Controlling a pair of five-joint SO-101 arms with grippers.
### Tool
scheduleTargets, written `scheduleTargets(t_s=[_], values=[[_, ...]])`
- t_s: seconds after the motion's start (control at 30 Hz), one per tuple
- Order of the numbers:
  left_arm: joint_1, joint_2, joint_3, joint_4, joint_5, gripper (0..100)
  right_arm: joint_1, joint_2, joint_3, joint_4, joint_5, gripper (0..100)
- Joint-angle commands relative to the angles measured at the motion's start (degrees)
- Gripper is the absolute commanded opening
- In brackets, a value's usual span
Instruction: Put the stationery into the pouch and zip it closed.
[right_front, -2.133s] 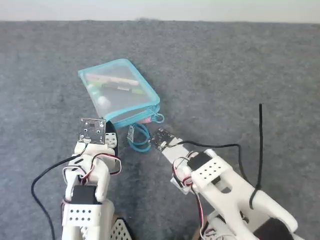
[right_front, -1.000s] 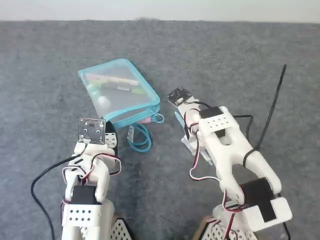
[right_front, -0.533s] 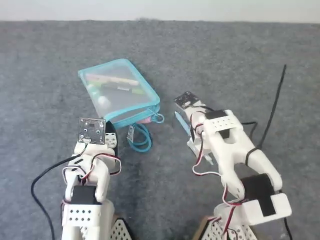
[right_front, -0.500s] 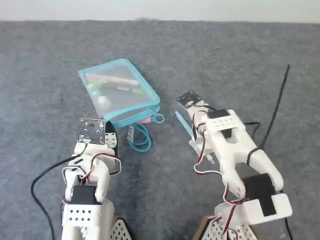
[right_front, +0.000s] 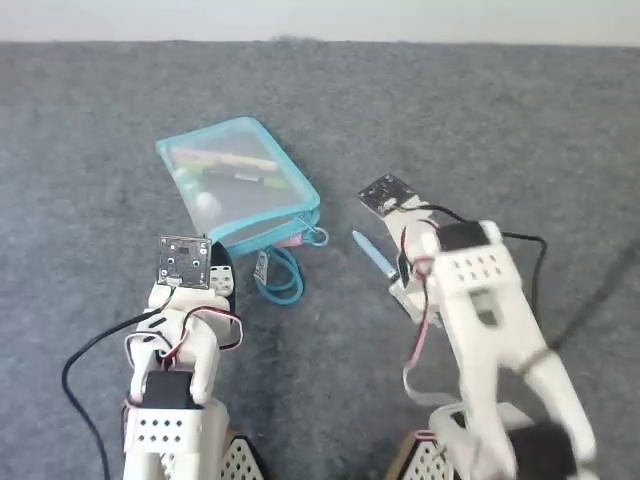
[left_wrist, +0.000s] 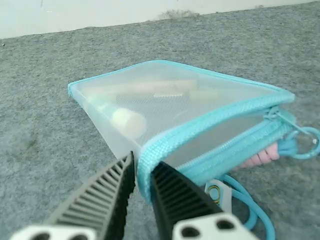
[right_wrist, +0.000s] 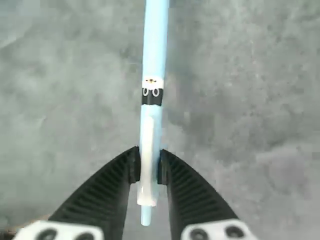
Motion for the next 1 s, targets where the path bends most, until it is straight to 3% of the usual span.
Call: scheduleTargets(t_s=[0.0, 0.17, 0.3, 0.53, 0.97], values=[[0.18, -0.88, -1.1, -1.67, -0.53, 1, -5.93, -16.66, -5.89, 11.12, 2.46, 0.7], [0.18, -0.88, -1.1, -1.49, -0.53, 1, -18.51, -23.96, -9.05, 20.09, 1.93, 0.7], [0.18, -0.88, -1.1, -1.49, -0.53, 1, -23.96, -20.62, -12.04, 18.68, -3.34, 0.7], [0.18, -0.88, -1.01, -1.41, -0.53, 1, -24.22, -3.56, -23.03, 13.23, -7.3, 0.7], [0.09, -0.88, -1.19, -1.41, -0.53, 1, -24.22, 30.81, -54.68, 13.93, -11.34, 0.7]])
